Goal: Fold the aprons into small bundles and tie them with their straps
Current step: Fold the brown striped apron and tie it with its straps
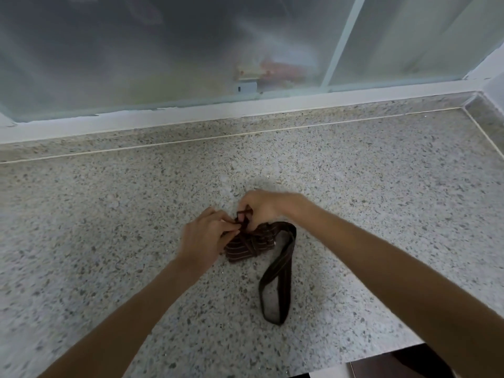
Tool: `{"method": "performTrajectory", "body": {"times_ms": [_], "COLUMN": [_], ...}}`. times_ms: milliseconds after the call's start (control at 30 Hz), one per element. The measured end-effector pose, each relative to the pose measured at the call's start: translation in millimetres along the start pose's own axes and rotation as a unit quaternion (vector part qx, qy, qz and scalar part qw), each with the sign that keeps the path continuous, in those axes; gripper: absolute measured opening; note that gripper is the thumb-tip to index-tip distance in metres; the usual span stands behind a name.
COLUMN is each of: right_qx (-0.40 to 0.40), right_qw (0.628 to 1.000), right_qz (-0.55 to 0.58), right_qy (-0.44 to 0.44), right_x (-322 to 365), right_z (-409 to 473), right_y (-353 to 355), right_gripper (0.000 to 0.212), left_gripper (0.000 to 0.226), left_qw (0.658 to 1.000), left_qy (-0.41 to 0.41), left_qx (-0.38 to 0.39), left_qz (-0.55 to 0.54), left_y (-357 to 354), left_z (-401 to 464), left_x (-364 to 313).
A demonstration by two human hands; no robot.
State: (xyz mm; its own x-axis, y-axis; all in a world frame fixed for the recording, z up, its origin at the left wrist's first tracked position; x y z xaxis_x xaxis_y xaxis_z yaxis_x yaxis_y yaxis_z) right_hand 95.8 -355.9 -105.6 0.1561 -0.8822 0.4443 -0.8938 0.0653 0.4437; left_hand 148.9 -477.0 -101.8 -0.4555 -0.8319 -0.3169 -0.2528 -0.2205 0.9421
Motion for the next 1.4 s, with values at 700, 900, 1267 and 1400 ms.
{"method": "performTrajectory", "body": {"times_ms": [700,900,1267,1400], "right_qx": [-0.399,-0.325,-0.328,-0.37], "right_qw": [0.895,0.878,0.832,0.804], "right_qz": [0.194,0.353,0.447,0.465], "right_qy": [-0.049,0.011,-0.004,-0.025], "right_x": [-34,-41,-52,-53], "right_z": [-42,-30,-29,-31], "right_y": [-82,-82,-73,-75], "right_gripper": [0.015,0.019,0.014,0.007], "left_gripper": [0.014,0.006,0.019,0.029], "left_qw": [0.994,0.986,0.924,0.932], "left_qy": [-0.098,-0.163,-0.345,-0.323], "left_qx": [-0.001,-0.02,0.06,0.098], "left_qz": [-0.043,-0.011,0.157,0.133], "left_y": [-10,-6,0,4], "left_z": [14,19,32,38], "left_x": [2,0,-13,-12]}}
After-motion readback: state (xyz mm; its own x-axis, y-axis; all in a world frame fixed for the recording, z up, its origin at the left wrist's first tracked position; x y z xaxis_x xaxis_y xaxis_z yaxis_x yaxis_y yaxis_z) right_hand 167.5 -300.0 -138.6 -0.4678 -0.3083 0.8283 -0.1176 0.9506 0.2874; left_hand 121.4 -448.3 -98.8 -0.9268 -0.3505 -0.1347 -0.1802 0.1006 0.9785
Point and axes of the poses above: each hand's wrist, its own z-axis towards the middle knuckle, its own y-axis out of the back of the hand, x = y × z, the point moved 5 cm from there along z, towards the middle knuckle, and after that the axes turned 12 degrees about x, right-handed, at the moved point
